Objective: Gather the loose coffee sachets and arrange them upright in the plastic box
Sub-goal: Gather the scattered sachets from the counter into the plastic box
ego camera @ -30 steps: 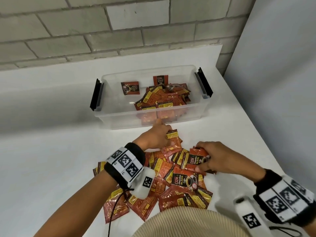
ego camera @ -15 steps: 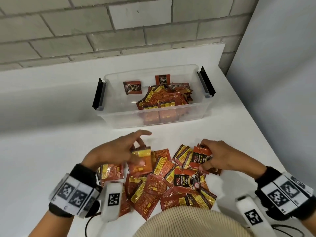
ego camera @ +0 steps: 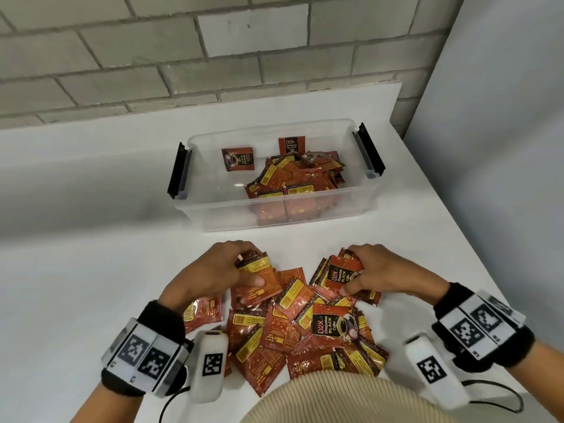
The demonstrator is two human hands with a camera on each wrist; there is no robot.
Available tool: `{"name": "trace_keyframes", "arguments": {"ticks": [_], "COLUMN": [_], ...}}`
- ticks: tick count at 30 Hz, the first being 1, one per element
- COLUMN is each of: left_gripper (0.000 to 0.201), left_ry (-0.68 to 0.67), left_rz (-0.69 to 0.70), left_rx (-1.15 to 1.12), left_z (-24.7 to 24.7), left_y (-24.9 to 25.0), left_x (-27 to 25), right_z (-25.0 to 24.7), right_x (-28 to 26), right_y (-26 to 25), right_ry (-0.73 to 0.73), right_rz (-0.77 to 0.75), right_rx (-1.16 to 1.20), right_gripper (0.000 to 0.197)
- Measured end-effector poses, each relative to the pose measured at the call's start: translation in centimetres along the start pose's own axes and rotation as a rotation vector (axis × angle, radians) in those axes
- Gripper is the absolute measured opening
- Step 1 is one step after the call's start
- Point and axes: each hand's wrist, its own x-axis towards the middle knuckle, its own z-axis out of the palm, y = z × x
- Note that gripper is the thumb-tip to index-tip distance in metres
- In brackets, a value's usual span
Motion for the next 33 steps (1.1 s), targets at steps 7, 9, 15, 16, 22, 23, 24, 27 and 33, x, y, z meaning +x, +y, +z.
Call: {"name": "trace_keyframes", "arguments": {"ticks": [7,9,15,16,22,23,24,27,33], "left_gripper": [0.024,0.023,0.036,0.039,0.026,0.026,0.028,0.033,0.079], "left_ry": [-0.047,-0.005,0.121,0.138,0.209,0.204,0.199,0.19,0.152], "left_rz": [0.04,0.061,0.113,0.118,0.019,-0.008,-0.038,-0.118,-0.204], "left_rx": [-0.288,-0.351,-0.506,-0.531,-0.658,-0.674,-0.686,-0.721,-0.643], "left_z": [-1.9,-2.7,-6.2,-6.8,-9.1,-9.2,-9.3,-9.0,-8.2], "left_y": [1.8,2.7,6.3,6.8,8.2,8.4,8.5,8.3,7.1], "left_x": [0.0,0.1,1.2,1.8,7.0,8.0,9.0,11.6,14.0], "right_z": [-1.8,-2.7,-7.8,-8.9,-13.5,-13.8,-14.0,-13.9,-12.8], "right_x": [-0.6,-0.7,-1.4,-1.4,2.3,3.2,4.3,7.0,9.9], "right_y": [0.0,-0.1,-2.6,-3.3,-6.8,-7.3,-7.7,-8.2,-8.0], "right_ry": [-0.062,-0.076,-0.062,-0.036,0.171,0.161,0.137,0.118,0.115], "right_rz": [-0.037,-0.051,-0.192,-0.211,-0.22,-0.201,-0.175,-0.107,-0.042], "right_rx": [0.136,0.198,0.388,0.402,0.507,0.511,0.516,0.512,0.446], "right_gripper": [0.037,0.036,0.045,0.044,0.033,0.031,0.027,0.028,0.043]}}
